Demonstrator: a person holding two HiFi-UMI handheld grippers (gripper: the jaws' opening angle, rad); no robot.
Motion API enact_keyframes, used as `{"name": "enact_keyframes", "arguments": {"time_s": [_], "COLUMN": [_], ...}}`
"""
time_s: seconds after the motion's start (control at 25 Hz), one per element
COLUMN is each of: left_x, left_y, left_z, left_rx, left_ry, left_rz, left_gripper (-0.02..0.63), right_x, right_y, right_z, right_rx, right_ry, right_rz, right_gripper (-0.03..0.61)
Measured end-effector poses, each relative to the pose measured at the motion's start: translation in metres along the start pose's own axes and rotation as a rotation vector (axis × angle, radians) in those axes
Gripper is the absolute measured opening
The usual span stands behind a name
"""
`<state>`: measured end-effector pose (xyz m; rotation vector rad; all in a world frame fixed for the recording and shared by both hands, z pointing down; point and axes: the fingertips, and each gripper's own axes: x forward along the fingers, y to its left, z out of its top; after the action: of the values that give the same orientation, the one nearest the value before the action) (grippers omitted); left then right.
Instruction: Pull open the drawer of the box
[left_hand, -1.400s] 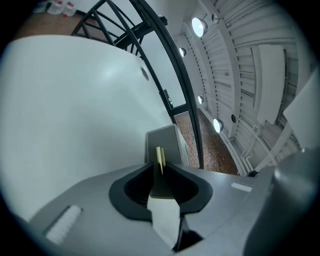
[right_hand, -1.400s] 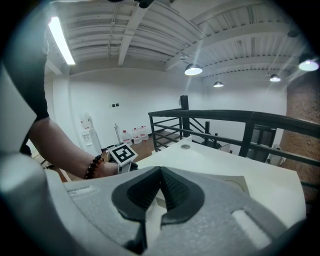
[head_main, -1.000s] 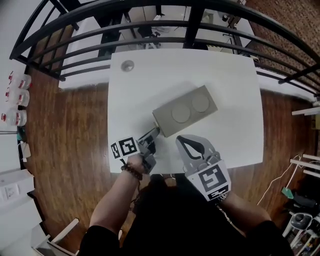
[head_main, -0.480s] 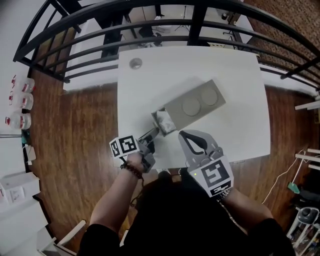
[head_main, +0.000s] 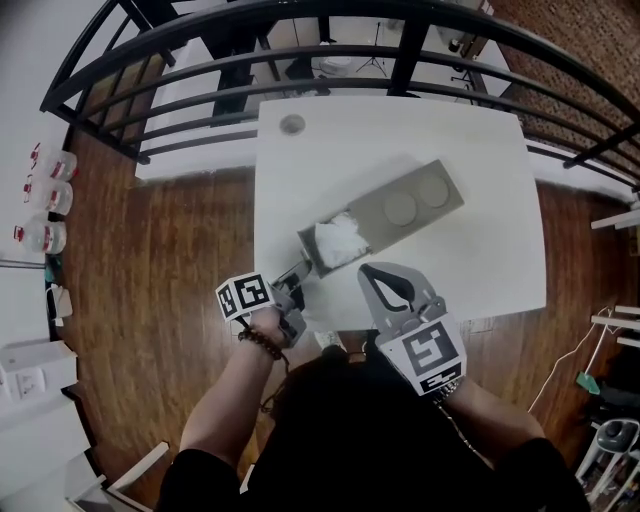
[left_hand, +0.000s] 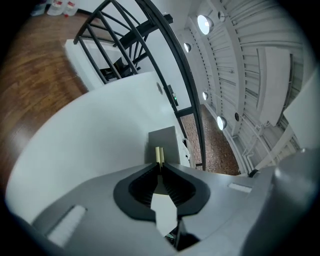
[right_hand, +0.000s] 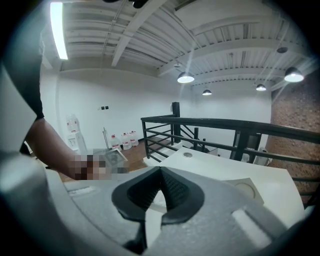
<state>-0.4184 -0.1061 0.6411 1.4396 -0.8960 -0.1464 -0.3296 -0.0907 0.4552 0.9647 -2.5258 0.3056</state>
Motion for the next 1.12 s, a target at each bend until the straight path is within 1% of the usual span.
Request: {"name": "enact_keyframes", "arguments": {"time_s": [0.32,0.56,0.72,0.92,1.12], "left_x": [-0.007,-0.025,-0.016,-0.047,-0.063], "left_y": [0.008,0.017,0.019,0.032,0.044], "left_z": [0.003,0.004,0.001,0.009,0.016], "left_rx": [0.008,0.018,0.013,0.010,-0.001], "left_ry": [-0.007,-0.005,-0.011,-0.019,-0.042], "left_rz": [0.011,0.014,0.029,0.028,0.043], "left_gripper": [0.043,0.039,0.038,0.038,0.038], "right_x": [-0.003,-0.005,-0.011,-0.005,-0.001], "right_y": [0.010,0.030,0.020,0.053,0.065], "right_z": [0.002,0.004,-0.001,0.009,0.013], "right_rx": [-0.014,-0.017,-0.021,-0.037,-0.055], "right_ry": [-0.009,-0.017,-0.020,-0.018,-0.015], "right_rz": [0.000,-0.012,-0.012,-0.017,-0.014], "right_gripper": [-0.008,-0.008,-0.008,-0.008,-0.008]}}
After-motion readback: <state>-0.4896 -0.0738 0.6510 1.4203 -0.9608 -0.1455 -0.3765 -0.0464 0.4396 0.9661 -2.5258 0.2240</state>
